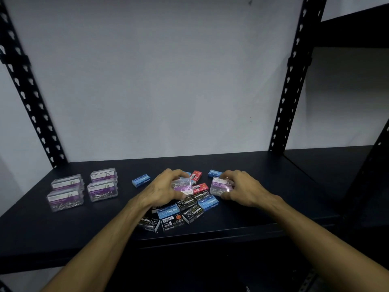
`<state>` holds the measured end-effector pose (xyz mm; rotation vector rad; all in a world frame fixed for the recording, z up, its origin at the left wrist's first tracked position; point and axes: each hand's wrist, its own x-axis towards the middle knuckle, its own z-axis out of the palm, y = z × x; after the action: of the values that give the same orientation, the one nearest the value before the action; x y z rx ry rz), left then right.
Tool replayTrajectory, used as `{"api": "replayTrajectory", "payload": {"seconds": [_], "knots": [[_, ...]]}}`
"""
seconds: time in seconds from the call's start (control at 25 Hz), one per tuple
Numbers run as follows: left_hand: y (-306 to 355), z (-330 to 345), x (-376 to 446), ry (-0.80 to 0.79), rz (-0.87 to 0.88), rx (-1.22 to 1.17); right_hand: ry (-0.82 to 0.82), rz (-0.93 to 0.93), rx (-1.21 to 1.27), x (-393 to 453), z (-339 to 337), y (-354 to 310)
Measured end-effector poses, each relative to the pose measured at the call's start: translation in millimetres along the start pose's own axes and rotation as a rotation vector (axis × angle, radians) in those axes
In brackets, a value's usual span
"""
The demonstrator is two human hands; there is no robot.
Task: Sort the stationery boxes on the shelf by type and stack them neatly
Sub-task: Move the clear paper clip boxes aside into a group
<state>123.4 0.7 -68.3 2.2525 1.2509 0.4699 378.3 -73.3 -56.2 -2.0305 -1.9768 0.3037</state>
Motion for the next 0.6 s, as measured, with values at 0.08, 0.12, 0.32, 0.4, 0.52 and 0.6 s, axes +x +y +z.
{"api": "replayTrajectory", "payload": {"seconds": [0.08,0.12,0.32,0.4,0.52,0.6], "knots": [[-1,-2,0,-0.028,0.006,-0.051,0.014,-0.02,0.009,1,1,1],[-2,-3,0,-0.048,0.012,-0.069,0.017,-0.027,0.022,1,1,2],[-9,-11,-1,-0.159,-0.023,-0.026,0.07,-0.067,0.113,2,6,7],[-10,-13,1,-0.129,-0.034,-0.042,0.071,-0.068,0.124,2,7,8],[-14,-14,4,-0.054,-0.028,-0.155,0.066,-0.06,0.141,4,7,9],[-14,-15,6,-0.032,-0.017,-0.235,0.071,-0.062,0.145,6,8,10]]}}
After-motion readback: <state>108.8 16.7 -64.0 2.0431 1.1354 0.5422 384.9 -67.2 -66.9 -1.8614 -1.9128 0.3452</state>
